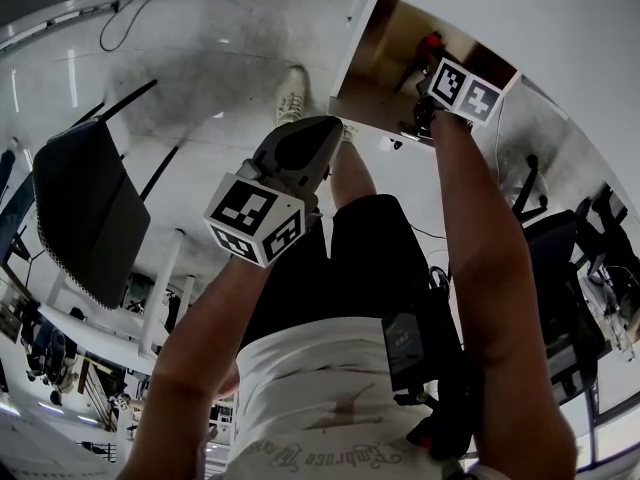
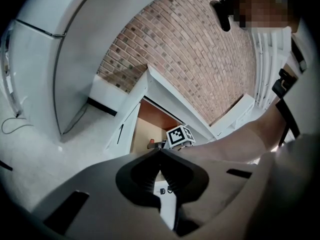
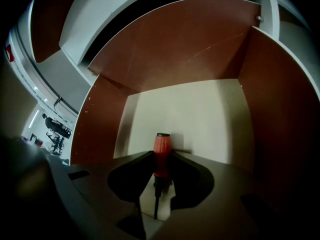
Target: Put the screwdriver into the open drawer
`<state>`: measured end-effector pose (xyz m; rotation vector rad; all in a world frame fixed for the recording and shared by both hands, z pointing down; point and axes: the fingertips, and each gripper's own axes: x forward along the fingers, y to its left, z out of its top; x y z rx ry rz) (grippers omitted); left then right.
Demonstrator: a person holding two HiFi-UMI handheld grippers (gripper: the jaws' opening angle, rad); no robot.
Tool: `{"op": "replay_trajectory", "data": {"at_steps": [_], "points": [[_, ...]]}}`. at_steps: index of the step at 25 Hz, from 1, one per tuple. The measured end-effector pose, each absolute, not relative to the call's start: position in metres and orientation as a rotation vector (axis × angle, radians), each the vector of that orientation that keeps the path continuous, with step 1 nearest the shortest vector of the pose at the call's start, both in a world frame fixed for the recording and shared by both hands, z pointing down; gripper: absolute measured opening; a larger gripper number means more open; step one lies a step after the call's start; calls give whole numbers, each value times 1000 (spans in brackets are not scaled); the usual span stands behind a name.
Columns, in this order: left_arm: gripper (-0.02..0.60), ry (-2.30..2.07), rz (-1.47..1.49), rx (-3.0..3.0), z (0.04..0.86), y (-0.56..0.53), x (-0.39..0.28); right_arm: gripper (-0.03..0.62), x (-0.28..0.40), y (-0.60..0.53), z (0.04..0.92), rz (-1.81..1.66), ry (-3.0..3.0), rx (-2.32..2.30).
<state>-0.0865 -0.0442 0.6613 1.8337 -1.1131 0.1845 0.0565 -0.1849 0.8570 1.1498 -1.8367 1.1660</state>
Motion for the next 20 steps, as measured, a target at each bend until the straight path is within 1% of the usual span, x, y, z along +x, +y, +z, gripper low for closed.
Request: {"op": "replay_trajectory", "data": {"at_steps": [20], "points": [[20,-1092,194,1834,666,-42,-90,121,59,-185,863,1044,-1802,1127]]}}
